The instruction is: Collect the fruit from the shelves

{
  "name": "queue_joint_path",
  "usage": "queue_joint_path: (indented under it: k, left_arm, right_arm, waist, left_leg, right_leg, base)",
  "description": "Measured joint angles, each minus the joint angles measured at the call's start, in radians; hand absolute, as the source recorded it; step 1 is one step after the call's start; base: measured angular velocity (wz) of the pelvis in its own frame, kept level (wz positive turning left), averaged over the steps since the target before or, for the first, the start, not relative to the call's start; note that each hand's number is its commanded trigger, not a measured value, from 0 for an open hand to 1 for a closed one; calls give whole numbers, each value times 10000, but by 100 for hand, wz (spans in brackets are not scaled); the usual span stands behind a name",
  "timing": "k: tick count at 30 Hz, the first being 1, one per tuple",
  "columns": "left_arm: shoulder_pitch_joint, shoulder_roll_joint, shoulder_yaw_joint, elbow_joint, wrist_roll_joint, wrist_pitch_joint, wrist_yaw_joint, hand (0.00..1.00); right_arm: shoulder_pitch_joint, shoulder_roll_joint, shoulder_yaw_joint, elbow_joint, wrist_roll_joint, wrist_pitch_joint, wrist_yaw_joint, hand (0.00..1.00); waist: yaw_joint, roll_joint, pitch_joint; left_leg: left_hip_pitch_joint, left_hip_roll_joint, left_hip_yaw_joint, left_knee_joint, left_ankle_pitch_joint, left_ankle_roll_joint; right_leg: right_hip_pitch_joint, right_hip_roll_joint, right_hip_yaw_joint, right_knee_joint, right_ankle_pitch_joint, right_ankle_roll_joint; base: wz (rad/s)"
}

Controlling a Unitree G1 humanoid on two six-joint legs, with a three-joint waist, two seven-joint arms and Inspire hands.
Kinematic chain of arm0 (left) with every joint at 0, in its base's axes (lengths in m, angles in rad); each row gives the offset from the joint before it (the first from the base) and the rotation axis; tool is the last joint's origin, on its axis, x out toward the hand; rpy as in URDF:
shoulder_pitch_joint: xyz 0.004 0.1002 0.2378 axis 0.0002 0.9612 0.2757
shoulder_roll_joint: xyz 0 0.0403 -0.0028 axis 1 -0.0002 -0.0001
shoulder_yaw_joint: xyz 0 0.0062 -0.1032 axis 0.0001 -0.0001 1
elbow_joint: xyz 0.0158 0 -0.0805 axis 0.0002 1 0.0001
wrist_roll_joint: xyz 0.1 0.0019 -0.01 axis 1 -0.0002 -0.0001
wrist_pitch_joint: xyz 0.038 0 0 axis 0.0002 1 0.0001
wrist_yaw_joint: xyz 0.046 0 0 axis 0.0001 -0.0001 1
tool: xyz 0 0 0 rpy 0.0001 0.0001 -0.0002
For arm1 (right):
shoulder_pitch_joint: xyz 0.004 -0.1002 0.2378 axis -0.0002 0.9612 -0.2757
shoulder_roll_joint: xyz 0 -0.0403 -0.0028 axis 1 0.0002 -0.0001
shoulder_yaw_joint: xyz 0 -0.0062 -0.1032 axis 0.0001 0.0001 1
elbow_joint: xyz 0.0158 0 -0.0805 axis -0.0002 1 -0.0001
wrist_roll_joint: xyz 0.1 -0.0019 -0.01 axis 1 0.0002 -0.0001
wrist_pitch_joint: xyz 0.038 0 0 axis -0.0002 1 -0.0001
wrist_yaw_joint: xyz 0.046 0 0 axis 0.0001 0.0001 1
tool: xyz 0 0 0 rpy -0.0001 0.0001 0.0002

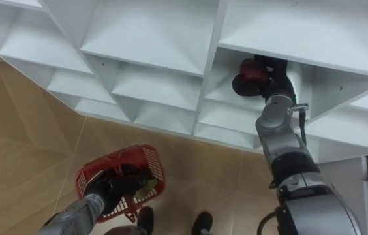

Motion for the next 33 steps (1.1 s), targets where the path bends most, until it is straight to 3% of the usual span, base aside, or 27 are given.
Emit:
queue_joint_path:
  k: [8, 15, 16, 17, 18, 20, 21, 24, 33]
  left_arm:
    - [-54, -4, -4, -14, 15, -1, 1, 100]
    - [30, 0, -99, -381, -4, 0, 14, 100]
    - [18, -23, -84, -417, -5, 0, 13, 100]
    - [13, -32, -81, -466, -6, 0, 13, 100]
    - [39, -81, -103, -579, -12, 6, 15, 100]
    - [82, -88, -124, -772, -11, 14, 15, 100]
    - [170, -77, -174, -883, -13, 32, 22, 100]
    - [980, -87, -222, -1927, 7, 129, 33, 100]
    - [1854, -204, -89, -3167, 1, 312, 43, 100]
  right_arm:
    - [6, 0, 60, 37, -9, 18, 177, 100]
    - [241, 83, 95, -28, -116, 71, 765, 100]
    - [381, 93, 87, -197, -118, 170, 829, 100]
    - [447, 93, 86, -332, -114, 211, 829, 100]
    - [521, 133, 92, -549, -98, 258, 831, 100]
    - [702, 235, 96, -1083, -128, 294, 836, 100]
    - [970, 322, 101, -1501, -154, 295, 880, 100]
    - [2095, 432, 368, -2796, -136, 344, 1055, 100]
    - [4776, 611, 467, -5799, -1096, 580, 1883, 100]
  waist:
    - [-25, -21, -14]
    - [-373, -64, -54]
    - [-404, -72, -135]
    - [-428, -65, -141]
    - [-514, -47, -209]
    - [-603, -48, -255]
    - [-665, -26, -315]
    - [-803, 26, -598]
    - [-1193, 181, -697]
  left_leg:
    - [41, 1, -5, 26, 0, 0]
    - [327, -59, -39, 66, 0, 0]
    - [401, -59, -34, 58, -1, 0]
    - [446, -57, -31, 47, -1, 0]
    - [495, -47, -31, 31, -1, 0]
    - [677, -32, 5, -45, -1, 0]
    - [899, -27, 7, -98, -1, -2]
    - [1648, -35, 10, -470, 2, -17]
    - [3013, -135, 66, -1106, 19, -42]
  right_leg:
    - [54, 3, -21, 4, 4, -6]
    - [406, 11, -48, -40, -1, 2]
    - [488, 11, -47, -70, -5, 5]
    - [547, 17, -53, -106, -5, 5]
    - [636, 39, -56, -182, 11, 8]
    - [776, 59, -40, -205, 19, 3]
    - [1023, 83, -52, -312, 23, 9]
    - [1728, 154, -41, -630, 32, 50]
    - [2936, 230, -9, -961, -29, 168]
  base:
    - [0]
    - [1]
    - [0]
    - [0]
    - [0]
    - [0]
    - [0]
    - [0]
    - [-2]
